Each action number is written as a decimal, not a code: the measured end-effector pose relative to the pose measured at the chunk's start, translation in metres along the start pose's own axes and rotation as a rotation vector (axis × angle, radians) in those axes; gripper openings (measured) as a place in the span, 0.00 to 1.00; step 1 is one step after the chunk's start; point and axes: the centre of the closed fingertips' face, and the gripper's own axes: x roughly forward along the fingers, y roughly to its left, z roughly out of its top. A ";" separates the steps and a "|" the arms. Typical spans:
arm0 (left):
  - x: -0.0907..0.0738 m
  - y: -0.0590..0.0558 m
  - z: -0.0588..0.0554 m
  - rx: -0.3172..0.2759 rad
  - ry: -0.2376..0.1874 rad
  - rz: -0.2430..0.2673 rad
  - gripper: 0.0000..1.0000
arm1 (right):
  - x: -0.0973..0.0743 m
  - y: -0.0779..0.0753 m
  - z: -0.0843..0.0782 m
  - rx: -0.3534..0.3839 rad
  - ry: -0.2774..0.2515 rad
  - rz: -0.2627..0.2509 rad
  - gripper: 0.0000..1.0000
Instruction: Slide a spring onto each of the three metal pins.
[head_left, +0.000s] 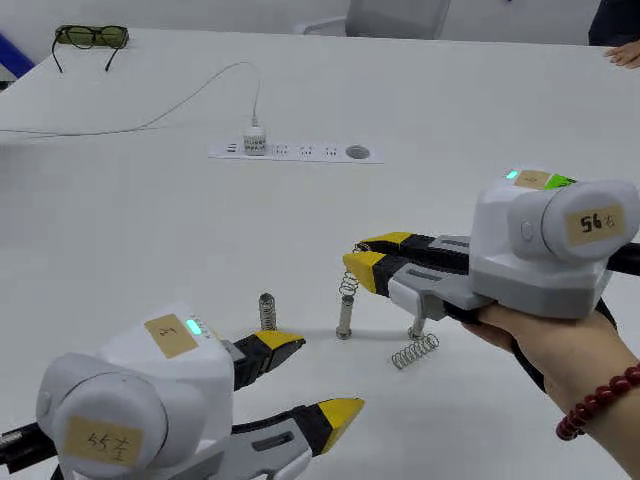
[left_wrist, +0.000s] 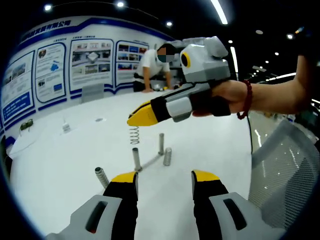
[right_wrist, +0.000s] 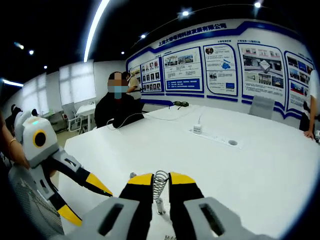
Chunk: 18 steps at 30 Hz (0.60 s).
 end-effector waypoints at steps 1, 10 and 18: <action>0.000 0.000 0.000 -0.002 -0.001 0.000 0.45 | 0.001 0.000 -0.001 -0.010 0.005 0.001 0.12; 0.001 -0.001 -0.003 -0.002 0.010 -0.004 0.49 | 0.007 0.000 -0.011 -0.081 0.039 -0.009 0.12; 0.001 -0.002 -0.004 -0.004 0.015 -0.005 0.49 | 0.009 0.000 -0.018 -0.114 0.058 -0.015 0.12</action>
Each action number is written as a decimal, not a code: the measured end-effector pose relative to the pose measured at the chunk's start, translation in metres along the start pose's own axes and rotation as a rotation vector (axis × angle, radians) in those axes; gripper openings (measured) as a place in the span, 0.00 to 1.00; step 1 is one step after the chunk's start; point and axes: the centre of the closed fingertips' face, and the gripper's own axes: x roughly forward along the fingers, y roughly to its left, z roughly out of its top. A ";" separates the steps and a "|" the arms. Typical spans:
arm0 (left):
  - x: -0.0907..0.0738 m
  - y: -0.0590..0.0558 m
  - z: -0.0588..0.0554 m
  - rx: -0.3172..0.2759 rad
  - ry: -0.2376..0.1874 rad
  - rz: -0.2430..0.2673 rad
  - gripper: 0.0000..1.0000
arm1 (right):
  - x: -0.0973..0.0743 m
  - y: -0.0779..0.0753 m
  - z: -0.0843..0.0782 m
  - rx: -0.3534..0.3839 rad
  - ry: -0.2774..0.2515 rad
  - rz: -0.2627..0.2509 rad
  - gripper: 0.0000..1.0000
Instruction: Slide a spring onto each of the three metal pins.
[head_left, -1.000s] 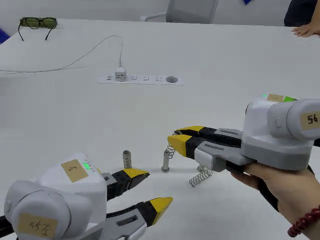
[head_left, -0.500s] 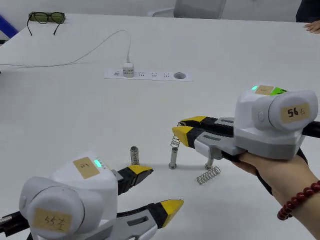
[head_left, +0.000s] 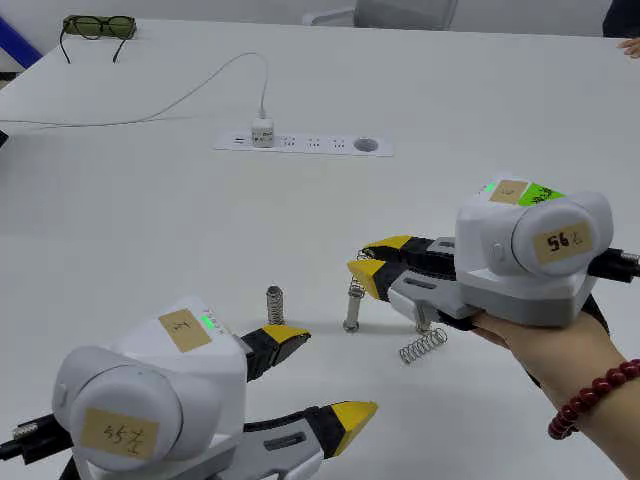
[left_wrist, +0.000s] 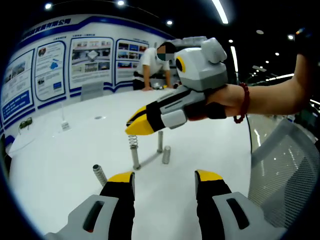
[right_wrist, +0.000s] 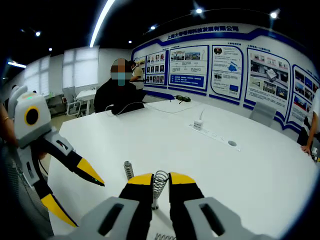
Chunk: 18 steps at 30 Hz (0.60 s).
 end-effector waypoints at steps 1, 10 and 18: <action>0.000 0.000 0.000 0.000 0.000 0.000 0.49 | 0.000 0.000 0.000 -0.002 0.001 0.000 0.12; 0.000 0.001 0.000 -0.003 0.000 0.005 0.49 | 0.003 0.002 -0.008 -0.002 0.014 0.004 0.12; 0.000 0.001 0.000 -0.001 0.002 0.005 0.49 | 0.004 0.004 -0.009 -0.029 0.018 0.006 0.12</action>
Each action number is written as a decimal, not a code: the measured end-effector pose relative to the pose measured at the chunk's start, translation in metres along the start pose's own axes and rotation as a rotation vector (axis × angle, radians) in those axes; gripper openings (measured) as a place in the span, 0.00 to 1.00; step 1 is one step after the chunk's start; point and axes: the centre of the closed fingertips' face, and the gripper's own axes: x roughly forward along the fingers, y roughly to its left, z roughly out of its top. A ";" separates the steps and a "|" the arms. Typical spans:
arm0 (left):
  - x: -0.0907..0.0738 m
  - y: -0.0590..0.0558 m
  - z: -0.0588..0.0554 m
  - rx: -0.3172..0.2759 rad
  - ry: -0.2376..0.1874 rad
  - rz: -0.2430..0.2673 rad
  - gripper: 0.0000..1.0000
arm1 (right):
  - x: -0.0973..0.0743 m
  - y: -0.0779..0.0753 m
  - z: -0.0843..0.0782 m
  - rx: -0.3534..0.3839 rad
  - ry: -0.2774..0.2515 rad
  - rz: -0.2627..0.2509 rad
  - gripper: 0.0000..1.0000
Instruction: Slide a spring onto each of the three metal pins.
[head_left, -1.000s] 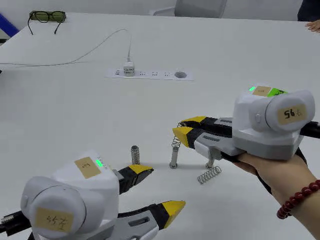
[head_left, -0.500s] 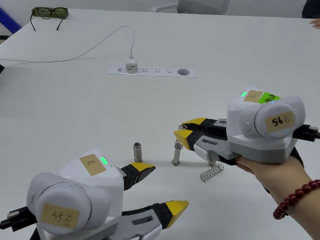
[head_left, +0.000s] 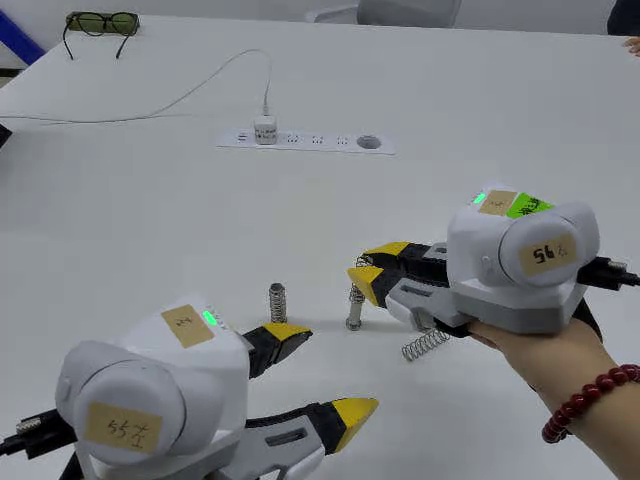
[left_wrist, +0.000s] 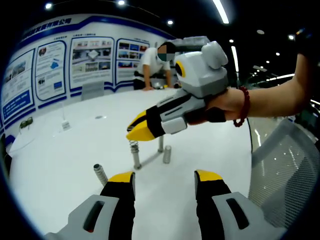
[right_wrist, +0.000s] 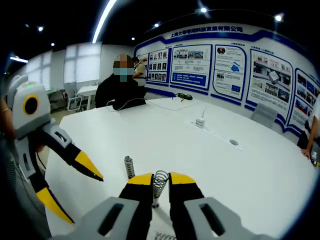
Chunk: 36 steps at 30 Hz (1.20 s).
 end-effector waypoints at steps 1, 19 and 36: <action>0.000 0.000 0.000 0.000 0.001 -0.001 0.49 | 0.000 0.000 0.000 0.000 0.000 -0.002 0.12; 0.001 -0.002 0.001 0.000 -0.001 -0.008 0.48 | 0.000 0.004 -0.004 -0.064 0.030 -0.021 0.12; 0.000 0.000 0.000 -0.001 0.002 -0.002 0.48 | 0.008 0.006 -0.018 -0.051 0.067 -0.015 0.12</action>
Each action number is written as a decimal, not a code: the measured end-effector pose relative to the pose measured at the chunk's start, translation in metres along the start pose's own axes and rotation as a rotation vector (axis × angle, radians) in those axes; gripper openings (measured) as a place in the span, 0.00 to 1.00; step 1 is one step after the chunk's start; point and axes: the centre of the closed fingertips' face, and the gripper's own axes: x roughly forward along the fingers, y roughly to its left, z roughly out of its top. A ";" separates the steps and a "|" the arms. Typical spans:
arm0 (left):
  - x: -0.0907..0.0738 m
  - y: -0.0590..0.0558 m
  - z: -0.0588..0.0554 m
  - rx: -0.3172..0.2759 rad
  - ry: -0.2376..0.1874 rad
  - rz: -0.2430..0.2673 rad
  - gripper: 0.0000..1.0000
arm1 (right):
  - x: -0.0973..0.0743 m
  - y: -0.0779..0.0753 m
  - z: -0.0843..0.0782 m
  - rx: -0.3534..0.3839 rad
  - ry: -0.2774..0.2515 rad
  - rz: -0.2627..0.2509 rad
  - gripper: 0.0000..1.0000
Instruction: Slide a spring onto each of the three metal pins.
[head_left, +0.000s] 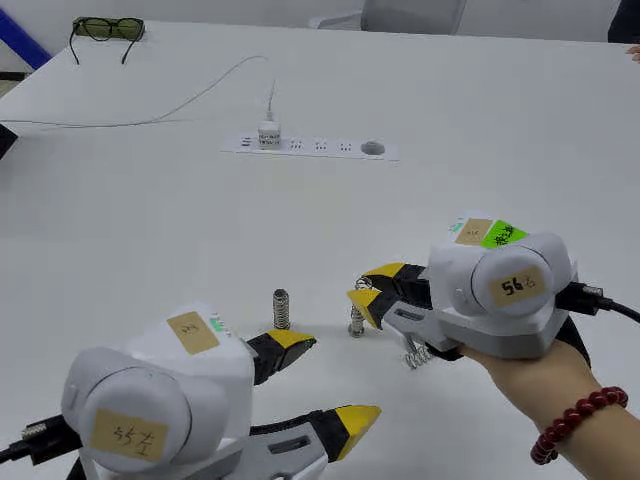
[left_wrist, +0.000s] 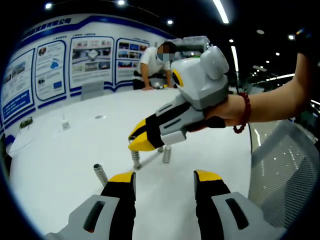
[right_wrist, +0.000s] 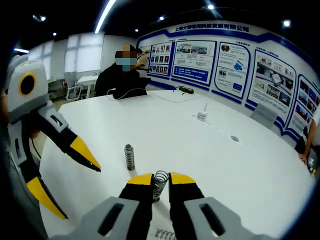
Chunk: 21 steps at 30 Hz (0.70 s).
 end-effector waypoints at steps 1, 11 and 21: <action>0.000 0.000 0.000 0.000 0.000 0.000 0.48 | 0.000 0.000 -0.001 0.001 0.002 0.000 0.12; 0.000 0.000 0.000 -0.004 -0.002 0.000 0.47 | 0.004 0.001 -0.006 0.006 0.019 0.004 0.12; 0.000 0.000 -0.001 -0.004 -0.002 0.001 0.47 | 0.008 0.004 -0.016 0.012 0.050 0.008 0.12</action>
